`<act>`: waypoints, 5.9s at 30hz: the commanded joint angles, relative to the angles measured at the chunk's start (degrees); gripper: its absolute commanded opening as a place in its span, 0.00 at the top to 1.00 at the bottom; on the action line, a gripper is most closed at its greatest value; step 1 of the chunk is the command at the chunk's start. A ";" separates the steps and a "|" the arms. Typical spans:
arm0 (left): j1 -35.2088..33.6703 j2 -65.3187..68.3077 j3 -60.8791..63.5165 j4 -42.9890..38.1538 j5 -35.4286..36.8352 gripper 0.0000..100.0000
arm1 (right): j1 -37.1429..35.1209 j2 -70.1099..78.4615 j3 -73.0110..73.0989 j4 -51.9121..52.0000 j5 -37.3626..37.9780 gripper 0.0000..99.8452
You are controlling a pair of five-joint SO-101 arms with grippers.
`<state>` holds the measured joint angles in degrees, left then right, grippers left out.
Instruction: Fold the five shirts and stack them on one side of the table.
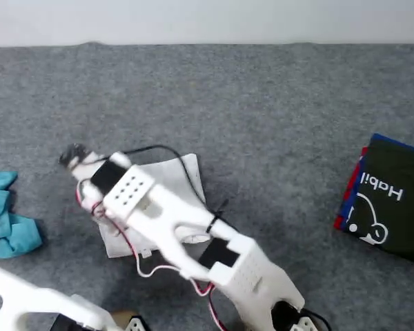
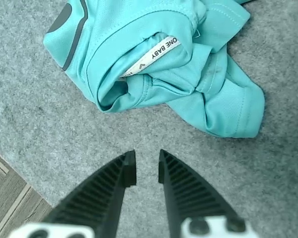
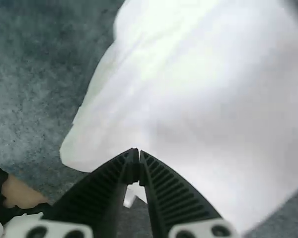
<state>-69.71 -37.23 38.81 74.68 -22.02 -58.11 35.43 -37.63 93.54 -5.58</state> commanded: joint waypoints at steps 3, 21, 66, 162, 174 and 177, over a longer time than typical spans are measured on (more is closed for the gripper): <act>0.18 -0.97 -0.22 0.88 0.18 0.92 | 3.03 -3.82 -0.18 -0.04 0.97 0.99; -0.09 -0.97 -0.22 0.88 0.18 0.92 | -2.33 6.29 -0.44 -16.48 6.42 0.99; 0.26 -1.05 -0.13 3.69 0.18 0.92 | 12.44 -6.64 25.05 6.90 -18.11 0.99; 4.31 -1.41 3.03 2.73 -0.26 0.92 | 49.01 -5.05 11.60 -8.40 74.46 0.99; 6.95 -1.41 1.36 6.59 0.00 0.92 | 49.01 -11.47 8.35 -5.58 56.79 0.77; 7.03 -1.41 1.36 6.59 0.00 0.92 | 48.75 -13.76 8.35 -5.58 48.26 0.75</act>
<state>-63.03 -37.23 41.98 80.75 -22.11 -9.32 27.08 -24.18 87.56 51.21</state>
